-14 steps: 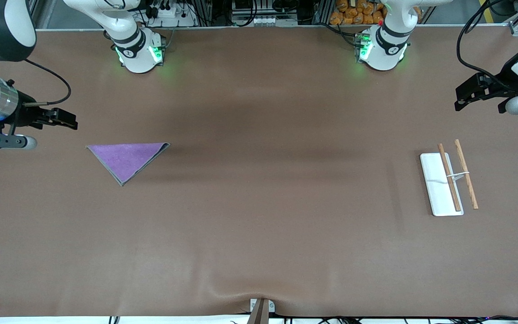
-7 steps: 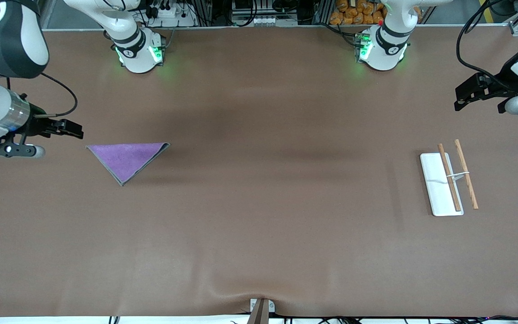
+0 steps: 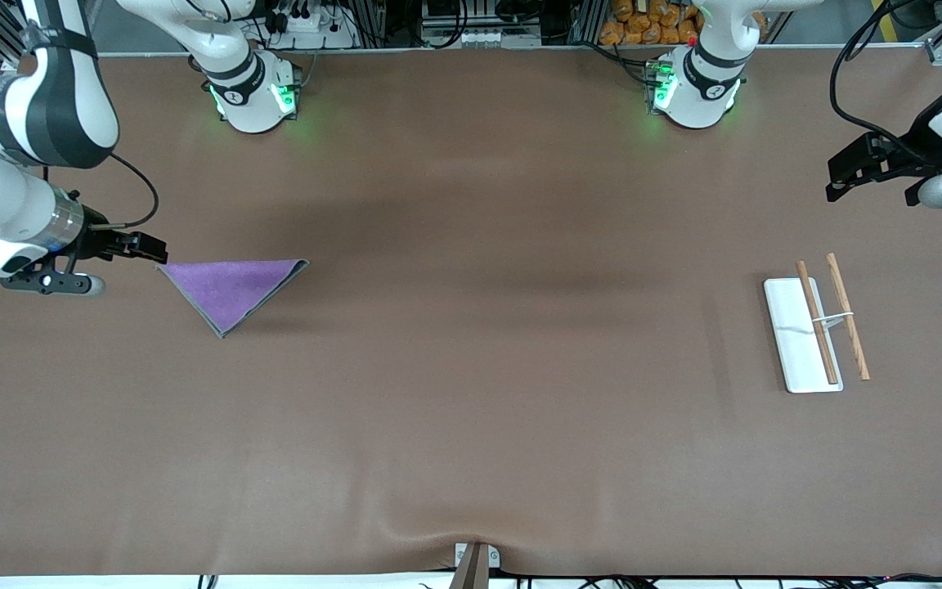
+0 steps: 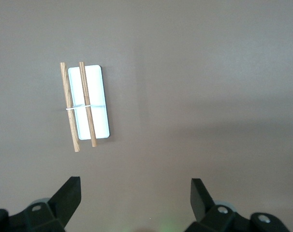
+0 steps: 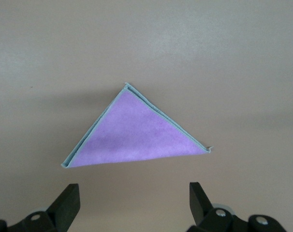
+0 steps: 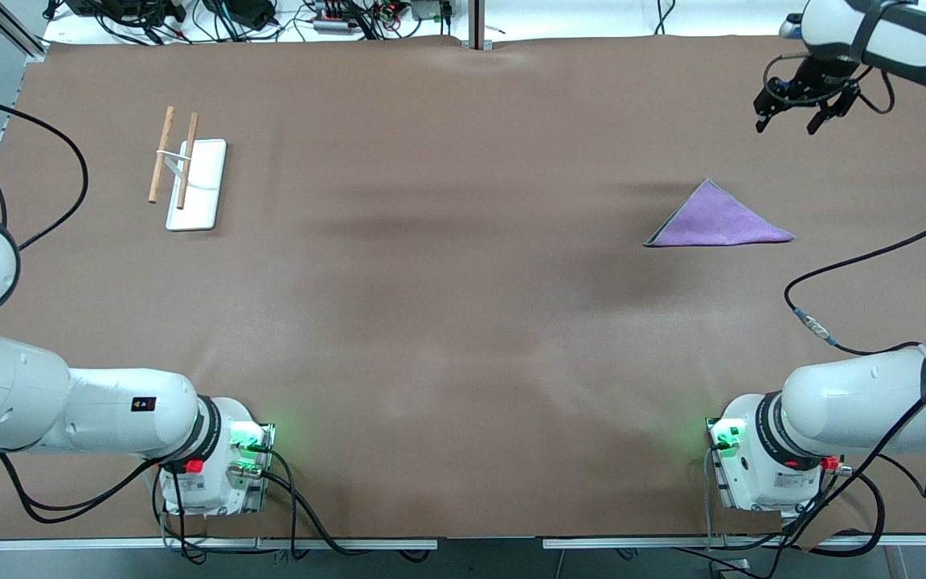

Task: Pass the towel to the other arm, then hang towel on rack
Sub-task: 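Lower the right gripper and pinch the purple towel's corner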

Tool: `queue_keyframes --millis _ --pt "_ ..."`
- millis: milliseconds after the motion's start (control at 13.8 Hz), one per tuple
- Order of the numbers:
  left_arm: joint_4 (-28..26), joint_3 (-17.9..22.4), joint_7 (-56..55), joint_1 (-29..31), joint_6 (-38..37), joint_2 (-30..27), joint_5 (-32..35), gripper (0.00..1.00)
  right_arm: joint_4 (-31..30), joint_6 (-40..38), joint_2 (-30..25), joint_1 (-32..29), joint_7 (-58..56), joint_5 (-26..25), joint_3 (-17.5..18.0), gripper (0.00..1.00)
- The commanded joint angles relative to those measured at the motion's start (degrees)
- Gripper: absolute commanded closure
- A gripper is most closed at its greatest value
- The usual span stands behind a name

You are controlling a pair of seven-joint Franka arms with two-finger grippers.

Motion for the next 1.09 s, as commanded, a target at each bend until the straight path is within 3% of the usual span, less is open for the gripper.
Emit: queue_keyframes --millis 0,581,1017 --pt "0.0 -0.2 0.3 0.3 -0.8 -0.4 -0.9 0.0 -6.2 5.6 -2.7 -1.3 -2.9 0.4 0.3 0.0" --pt "-0.5 -0.2 0.7 0.4 -0.8 0.1 -3.3 0.0 -15.1 19.8 -0.9 -2.9 -7.9 0.1 0.4 0.0" --pt "-1.3 -0.2 0.9 -0.1 -0.8 0.5 -3.4 0.0 -17.0 26.0 4.7 -3.0 -8.0 -0.1 0.4 0.0"
